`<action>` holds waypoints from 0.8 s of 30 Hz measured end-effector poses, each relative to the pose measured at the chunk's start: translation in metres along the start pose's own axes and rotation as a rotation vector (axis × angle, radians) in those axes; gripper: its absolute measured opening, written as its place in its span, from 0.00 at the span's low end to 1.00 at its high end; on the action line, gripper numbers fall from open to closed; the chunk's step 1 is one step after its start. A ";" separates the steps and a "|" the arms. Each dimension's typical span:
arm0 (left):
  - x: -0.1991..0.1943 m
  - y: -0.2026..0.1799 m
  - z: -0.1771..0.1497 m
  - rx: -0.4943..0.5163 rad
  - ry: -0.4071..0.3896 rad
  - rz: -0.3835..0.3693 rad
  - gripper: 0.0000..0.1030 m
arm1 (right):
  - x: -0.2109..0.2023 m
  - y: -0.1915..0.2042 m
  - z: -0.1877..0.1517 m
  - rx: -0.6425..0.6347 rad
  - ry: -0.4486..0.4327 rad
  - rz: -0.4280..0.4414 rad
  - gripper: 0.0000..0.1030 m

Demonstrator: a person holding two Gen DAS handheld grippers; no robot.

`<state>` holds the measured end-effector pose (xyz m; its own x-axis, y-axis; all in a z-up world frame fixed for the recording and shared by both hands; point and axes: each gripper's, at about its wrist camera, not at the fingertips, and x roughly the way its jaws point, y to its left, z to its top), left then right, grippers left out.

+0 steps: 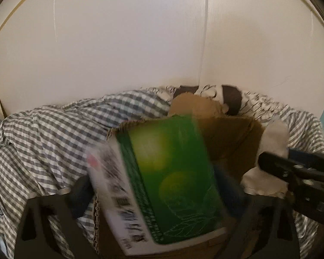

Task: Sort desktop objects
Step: 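Carry both items into the cardboard box and open both tools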

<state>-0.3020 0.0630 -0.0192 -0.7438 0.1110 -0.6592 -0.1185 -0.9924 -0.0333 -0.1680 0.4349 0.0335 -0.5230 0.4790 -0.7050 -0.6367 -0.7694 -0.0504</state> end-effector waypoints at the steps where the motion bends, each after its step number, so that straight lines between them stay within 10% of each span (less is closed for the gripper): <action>1: 0.000 -0.001 0.000 0.006 0.004 0.007 1.00 | -0.004 0.001 -0.001 -0.002 -0.013 -0.002 0.60; 14: -0.113 0.024 -0.014 -0.010 -0.018 -0.017 1.00 | -0.136 0.006 -0.018 -0.031 -0.105 -0.057 0.61; 24: -0.166 0.058 -0.085 -0.061 0.029 -0.020 1.00 | -0.222 0.015 -0.095 -0.129 -0.104 -0.194 0.61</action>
<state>-0.1298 -0.0178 0.0248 -0.7221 0.1305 -0.6794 -0.0925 -0.9914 -0.0922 -0.0074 0.2769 0.1217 -0.4577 0.6590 -0.5968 -0.6570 -0.7030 -0.2723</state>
